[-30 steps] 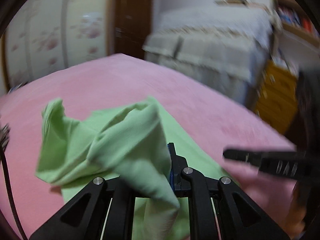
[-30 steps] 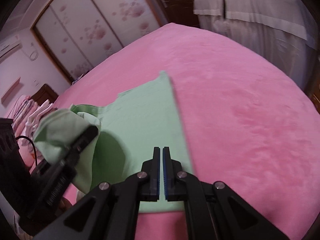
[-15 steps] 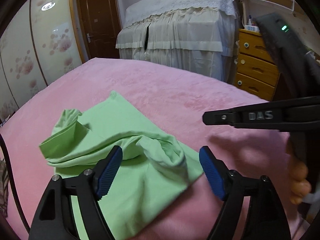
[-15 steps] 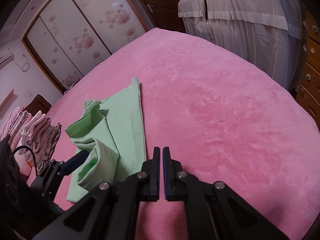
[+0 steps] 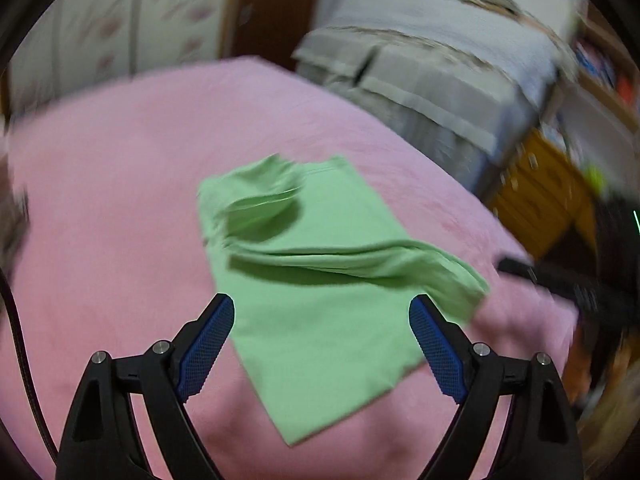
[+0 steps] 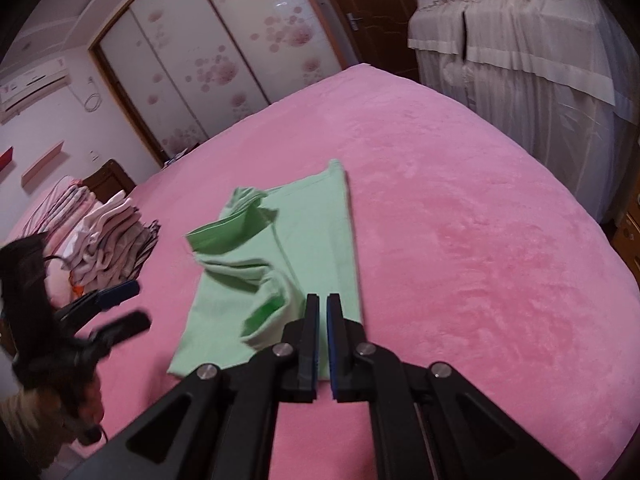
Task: Fold small clothes
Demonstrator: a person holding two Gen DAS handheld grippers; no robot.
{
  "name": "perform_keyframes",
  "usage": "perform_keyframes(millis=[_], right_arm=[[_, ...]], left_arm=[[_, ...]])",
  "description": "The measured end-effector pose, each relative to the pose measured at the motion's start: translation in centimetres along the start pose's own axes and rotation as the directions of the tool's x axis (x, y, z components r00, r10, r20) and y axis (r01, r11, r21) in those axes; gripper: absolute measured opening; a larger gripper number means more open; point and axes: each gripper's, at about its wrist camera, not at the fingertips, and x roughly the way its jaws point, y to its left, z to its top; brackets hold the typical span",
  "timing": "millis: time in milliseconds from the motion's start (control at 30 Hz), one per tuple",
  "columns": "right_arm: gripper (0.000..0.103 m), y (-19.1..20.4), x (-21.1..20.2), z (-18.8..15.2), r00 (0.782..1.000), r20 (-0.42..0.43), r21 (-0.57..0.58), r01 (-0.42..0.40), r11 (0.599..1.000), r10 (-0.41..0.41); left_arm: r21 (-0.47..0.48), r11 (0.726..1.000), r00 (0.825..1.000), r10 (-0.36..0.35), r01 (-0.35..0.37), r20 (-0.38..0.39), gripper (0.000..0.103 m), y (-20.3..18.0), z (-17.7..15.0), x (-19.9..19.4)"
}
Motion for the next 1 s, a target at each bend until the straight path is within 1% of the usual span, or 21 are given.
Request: perform_keyframes(millis=[33,67,100,133,200,233,333,533,567,667,900,933,967,1000], right_arm=[[0.018,0.6,-0.2,-0.3,1.000,0.006,-0.017,-0.007,1.000,0.007],[0.024,1.0,-0.4,-0.4,1.000,0.012,-0.027,-0.006,1.000,0.007],[0.035,1.5,-0.6,-0.8,1.000,0.020,-0.042,-0.005,0.999,0.006],[0.045,2.0,-0.8,-1.1,1.000,0.029,-0.061,-0.003,0.998,0.005],[0.051,2.9,-0.9,-1.8,0.999,0.032,-0.104,0.003,0.995,0.000],[0.051,3.2,-0.8,-2.0,1.000,0.026,-0.121,0.009,0.993,-0.006],[0.051,4.1,0.0,-2.7,0.999,0.008,-0.171,0.042,0.984,-0.042],[0.051,4.2,1.1,-3.1,0.999,-0.004,-0.172,0.039,0.984,-0.040],[0.051,4.2,1.2,-3.1,0.999,-0.004,-0.172,0.040,0.984,-0.041],[0.051,4.4,1.4,-3.1,0.999,-0.004,-0.173,0.041,0.984,-0.042],[0.051,4.8,1.9,-3.3,0.999,-0.008,-0.187,0.051,0.981,-0.054],[0.051,4.8,2.0,-3.3,0.998,-0.007,-0.189,0.053,0.981,-0.055],[0.051,4.8,2.1,-3.3,0.998,-0.007,-0.190,0.054,0.980,-0.056],[0.051,4.8,2.3,-3.3,0.998,-0.009,-0.191,0.056,0.980,-0.059]], left_arm=[[-0.065,0.997,0.999,-0.031,0.030,-0.011,0.088,1.5,0.3,0.7],[-0.119,0.991,0.998,-0.056,0.053,-0.020,0.088,2.8,0.6,1.6],[-0.177,0.983,0.998,-0.063,0.057,-0.029,0.088,4.2,0.9,2.5],[-0.208,0.976,0.997,-0.071,0.064,-0.030,0.088,5.0,1.0,3.4],[-0.251,0.966,0.996,-0.078,0.064,-0.046,0.088,6.2,1.4,4.9],[-0.274,0.959,0.995,-0.084,0.066,-0.053,0.088,6.8,1.7,5.8],[-0.302,0.948,0.989,-0.126,0.097,-0.078,0.087,7.2,2.0,7.6],[-0.332,0.933,0.983,-0.172,0.141,-0.067,0.079,7.0,2.9,9.5],[-0.331,0.933,0.983,-0.172,0.142,-0.064,0.078,6.9,3.1,9.6],[-0.324,0.934,0.983,-0.175,0.149,-0.054,0.078,6.5,4.0,9.5],[-0.339,0.933,0.984,-0.159,0.122,-0.082,0.077,6.3,4.9,10.3],[-0.343,0.932,0.984,-0.154,0.117,-0.084,0.073,6.2,5.1,10.4],[-0.346,0.932,0.985,-0.149,0.111,-0.085,0.065,6.1,5.2,10.4],[-0.350,0.931,0.986,-0.146,0.108,-0.084,0.060,6.1,5.4,10.5]])
